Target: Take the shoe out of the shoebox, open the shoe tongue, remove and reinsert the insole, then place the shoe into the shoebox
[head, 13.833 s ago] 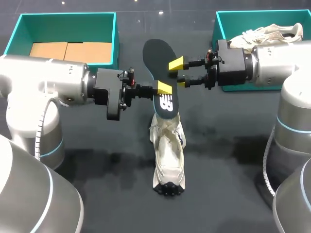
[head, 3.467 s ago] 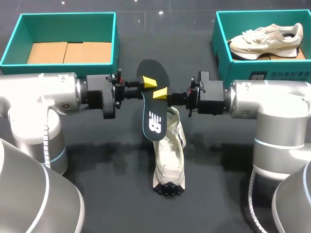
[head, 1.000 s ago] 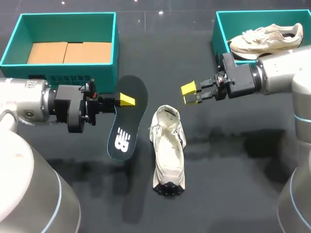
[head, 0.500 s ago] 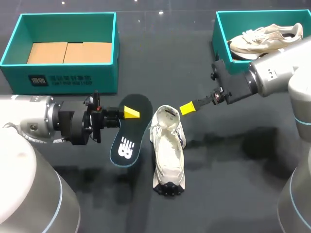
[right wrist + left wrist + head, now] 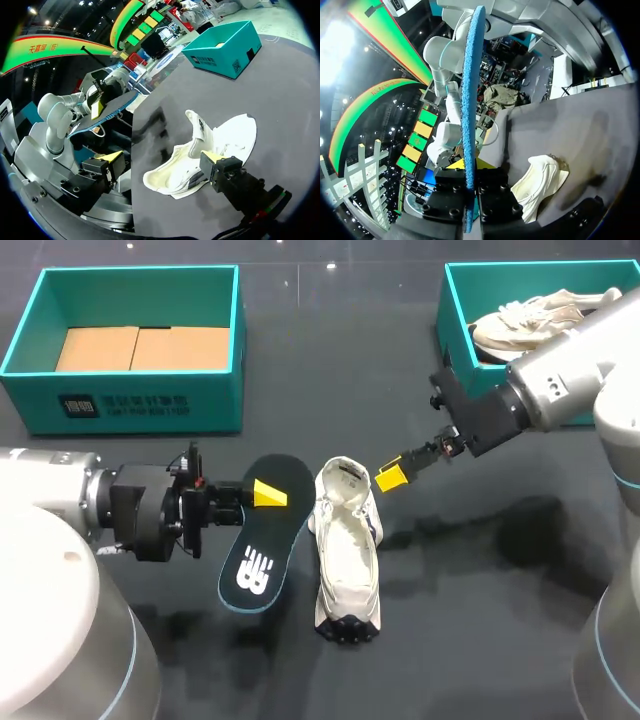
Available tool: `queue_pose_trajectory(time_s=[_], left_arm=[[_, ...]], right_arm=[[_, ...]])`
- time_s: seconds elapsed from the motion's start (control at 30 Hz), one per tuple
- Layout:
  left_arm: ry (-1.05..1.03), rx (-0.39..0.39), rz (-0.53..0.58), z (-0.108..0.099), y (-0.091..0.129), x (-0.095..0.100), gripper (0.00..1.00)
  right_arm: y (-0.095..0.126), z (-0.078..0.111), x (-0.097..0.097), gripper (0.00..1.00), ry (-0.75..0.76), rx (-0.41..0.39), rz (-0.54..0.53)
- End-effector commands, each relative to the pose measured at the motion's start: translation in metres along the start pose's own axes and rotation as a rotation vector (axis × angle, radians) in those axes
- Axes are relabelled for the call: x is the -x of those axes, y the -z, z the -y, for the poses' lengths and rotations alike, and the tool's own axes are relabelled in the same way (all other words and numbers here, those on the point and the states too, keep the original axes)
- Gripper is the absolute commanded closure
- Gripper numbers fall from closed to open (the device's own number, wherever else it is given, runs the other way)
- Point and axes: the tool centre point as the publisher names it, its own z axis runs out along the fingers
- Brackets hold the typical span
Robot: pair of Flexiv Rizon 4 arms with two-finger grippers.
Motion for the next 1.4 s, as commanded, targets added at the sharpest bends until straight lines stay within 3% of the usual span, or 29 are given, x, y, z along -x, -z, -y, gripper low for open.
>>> queue_pose_trajectory(time_s=[0.03,0.27,0.47,0.57,1.0,1.1,1.2,1.3,1.33,1.4], left_arm=[[0.04,-0.016,0.019,-0.001,-0.011,-0.015,1.0],[0.118,-0.045,0.021,0.0,-0.017,-0.029,1.0],[0.181,-0.099,-0.002,0.006,-0.026,-0.04,1.0],[0.208,-0.093,-0.019,0.009,-0.028,-0.044,1.0],[0.208,-0.093,-0.019,0.009,-0.028,-0.044,1.0],[0.215,-0.08,-0.003,0.009,-0.022,-0.044,1.0],[0.231,-0.063,0.006,0.008,-0.018,-0.045,1.0],[0.299,-0.115,-0.001,0.008,-0.019,-0.046,1.0],[0.296,-0.114,-0.014,0.009,-0.021,-0.046,1.0],[0.296,-0.114,-0.014,0.009,-0.021,-0.046,1.0]], right_arm=[[-0.008,0.019,-0.002,0.0,0.113,-0.074,0.091],[-0.001,0.053,0.002,0.0,0.204,-0.048,0.14],[0.0,0.062,-0.013,0.0,0.306,-0.098,0.243],[-0.01,0.069,-0.016,0.0,0.29,-0.194,0.342],[-0.01,0.069,-0.016,0.0,0.29,-0.194,0.342],[-0.01,0.08,-0.011,0.0,0.348,-0.21,0.366],[-0.01,0.089,-0.009,0.0,0.378,-0.233,0.388],[-0.015,0.092,-0.008,0.0,0.444,-0.286,0.406],[-0.02,0.092,-0.01,0.0,0.473,-0.344,0.445],[-0.02,0.092,-0.01,0.0,0.473,-0.344,0.445]])
